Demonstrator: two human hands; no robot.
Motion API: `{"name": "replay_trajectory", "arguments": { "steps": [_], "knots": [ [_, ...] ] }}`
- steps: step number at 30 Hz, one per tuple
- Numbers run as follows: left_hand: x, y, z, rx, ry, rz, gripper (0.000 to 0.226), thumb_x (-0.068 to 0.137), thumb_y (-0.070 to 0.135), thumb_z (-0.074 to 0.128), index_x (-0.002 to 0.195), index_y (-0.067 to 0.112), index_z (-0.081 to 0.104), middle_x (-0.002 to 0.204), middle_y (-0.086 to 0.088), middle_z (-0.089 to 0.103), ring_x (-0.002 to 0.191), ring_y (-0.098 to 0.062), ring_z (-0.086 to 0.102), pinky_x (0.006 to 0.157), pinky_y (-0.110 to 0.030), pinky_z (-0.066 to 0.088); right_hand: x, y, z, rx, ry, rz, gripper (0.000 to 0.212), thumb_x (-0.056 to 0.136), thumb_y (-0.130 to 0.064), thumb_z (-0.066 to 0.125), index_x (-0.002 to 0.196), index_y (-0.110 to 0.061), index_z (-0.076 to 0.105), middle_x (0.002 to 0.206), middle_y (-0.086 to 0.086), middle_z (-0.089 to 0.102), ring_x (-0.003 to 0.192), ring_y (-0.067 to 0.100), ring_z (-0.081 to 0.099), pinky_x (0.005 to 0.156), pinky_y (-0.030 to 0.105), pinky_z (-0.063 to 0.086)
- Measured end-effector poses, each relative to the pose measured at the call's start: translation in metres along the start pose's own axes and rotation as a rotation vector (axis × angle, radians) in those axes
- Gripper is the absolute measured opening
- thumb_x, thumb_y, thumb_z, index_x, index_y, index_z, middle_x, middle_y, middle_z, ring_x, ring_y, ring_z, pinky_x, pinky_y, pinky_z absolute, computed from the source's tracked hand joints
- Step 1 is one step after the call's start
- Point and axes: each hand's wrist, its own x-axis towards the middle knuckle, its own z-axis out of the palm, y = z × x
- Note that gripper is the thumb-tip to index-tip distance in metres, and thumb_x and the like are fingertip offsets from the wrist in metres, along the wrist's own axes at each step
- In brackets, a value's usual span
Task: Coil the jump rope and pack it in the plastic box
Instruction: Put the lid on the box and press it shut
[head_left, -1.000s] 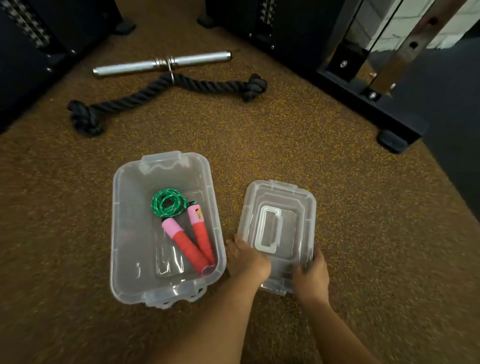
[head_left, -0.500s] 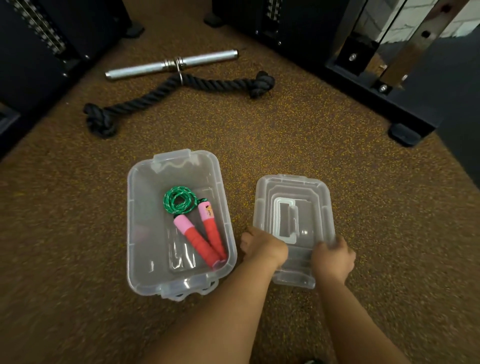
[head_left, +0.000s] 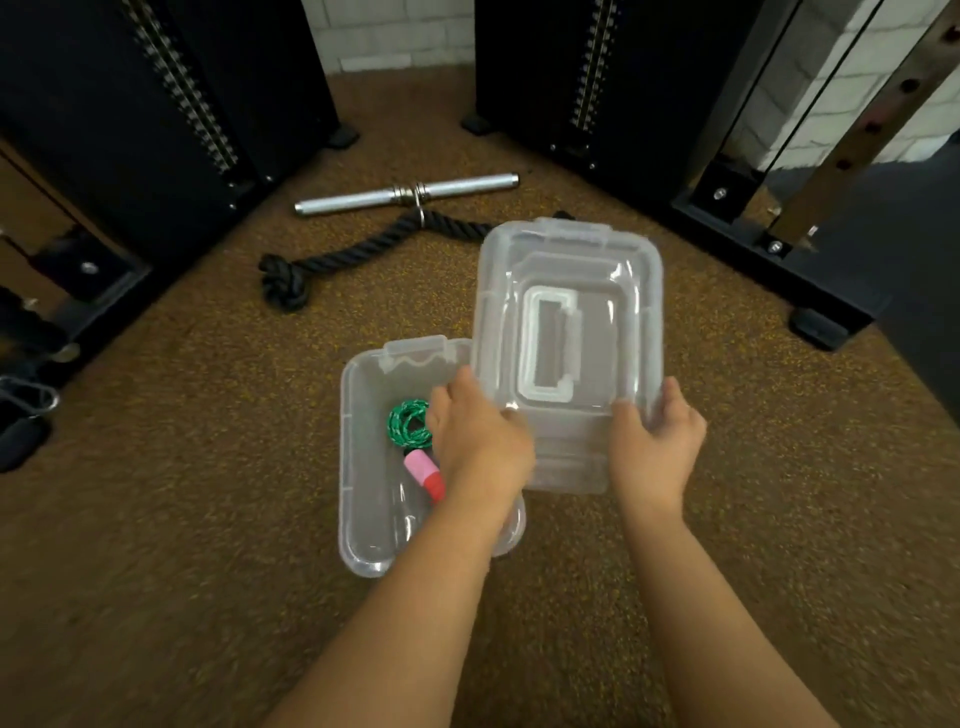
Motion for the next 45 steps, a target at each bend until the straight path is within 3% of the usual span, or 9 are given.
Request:
{"name": "replay_trajectory", "arguments": {
  "steps": [4,11,17,23,28,32,38,42,45],
  "knots": [
    [-0.001,-0.047,-0.043,-0.046,0.082,-0.078,0.051,0.084,0.014,0.055,0.134,0.014,0.046,0.131,-0.014,0.044,0.127,-0.031,0.041,0.109,-0.037,0.03,-0.037,-0.013,0.03,-0.131,-0.178,-0.097,0.062,0.089,-0.017,0.053,0.146,-0.009,0.031,0.137,0.011,0.036,0.127,0.025,0.038,0.112,0.032,0.026],
    [-0.006,-0.106,-0.074,-0.041,0.063,-0.23,0.043,0.09,0.016,0.051,0.133,0.013,0.048,0.129,-0.014,0.045,0.123,-0.03,0.043,0.106,-0.035,0.032,-0.086,0.006,0.063,-0.248,-0.365,-0.059,0.06,0.092,-0.02,0.053,0.146,-0.01,0.029,0.135,0.012,0.034,0.123,0.03,0.045,0.109,0.041,0.037],
    [-0.001,-0.126,-0.073,-0.117,-0.001,-0.301,0.041,0.094,0.015,0.045,0.135,0.012,0.048,0.136,-0.013,0.04,0.126,-0.03,0.042,0.108,-0.039,0.031,-0.094,0.014,0.07,-0.319,-0.433,-0.007,0.054,0.091,-0.021,0.051,0.142,-0.013,0.034,0.133,0.01,0.033,0.116,0.033,0.05,0.104,0.046,0.043],
    [0.007,-0.131,-0.072,-0.26,-0.031,-0.279,0.031,0.095,0.01,0.042,0.124,0.019,0.05,0.109,0.001,0.055,0.096,-0.02,0.053,0.085,-0.033,0.042,-0.085,0.008,0.074,-0.35,-0.471,-0.013,0.056,0.095,-0.022,0.05,0.145,-0.01,0.029,0.14,0.011,0.03,0.116,0.034,0.052,0.104,0.045,0.043],
    [0.012,-0.134,-0.076,-0.287,-0.047,-0.291,0.034,0.094,0.013,0.049,0.127,0.02,0.053,0.109,0.001,0.061,0.097,-0.022,0.058,0.094,-0.038,0.048,-0.078,0.003,0.073,-0.38,-0.51,0.007,0.055,0.095,-0.021,0.05,0.145,-0.011,0.029,0.141,0.011,0.03,0.116,0.032,0.051,0.105,0.04,0.041],
    [0.012,-0.137,-0.08,-0.332,-0.062,-0.337,0.033,0.09,0.01,0.056,0.123,0.016,0.06,0.111,-0.003,0.067,0.097,-0.024,0.063,0.094,-0.04,0.05,-0.079,0.004,0.069,-0.409,-0.512,0.012,0.052,0.094,-0.02,0.052,0.142,-0.012,0.034,0.138,0.012,0.035,0.102,0.025,0.051,0.098,0.038,0.044],
    [0.01,-0.148,-0.085,-0.407,-0.127,-0.465,0.032,0.085,0.008,0.064,0.116,0.008,0.065,0.104,-0.009,0.071,0.092,-0.026,0.068,0.092,-0.042,0.054,-0.08,0.011,0.062,-0.427,-0.533,0.054,0.042,0.087,-0.026,0.055,0.128,-0.019,0.049,0.122,0.008,0.055,0.099,0.027,0.058,0.089,0.041,0.051],
    [0.006,-0.155,-0.085,-0.456,-0.113,-0.521,0.036,0.083,0.012,0.07,0.117,0.005,0.063,0.107,-0.013,0.07,0.093,-0.027,0.067,0.093,-0.044,0.053,-0.082,0.015,0.055,-0.348,-0.567,0.131,0.028,0.091,-0.025,0.053,0.118,-0.023,0.056,0.1,-0.001,0.065,0.086,0.018,0.061,0.072,0.032,0.049],
    [0.005,-0.155,-0.085,-0.501,-0.096,-0.542,0.035,0.082,0.012,0.072,0.115,0.003,0.063,0.1,-0.012,0.068,0.092,-0.028,0.067,0.091,-0.042,0.054,-0.085,0.016,0.049,-0.304,-0.55,0.161,0.03,0.093,-0.025,0.05,0.123,-0.022,0.057,0.096,-0.003,0.062,0.089,0.02,0.059,0.083,0.038,0.051]
  ]
}}
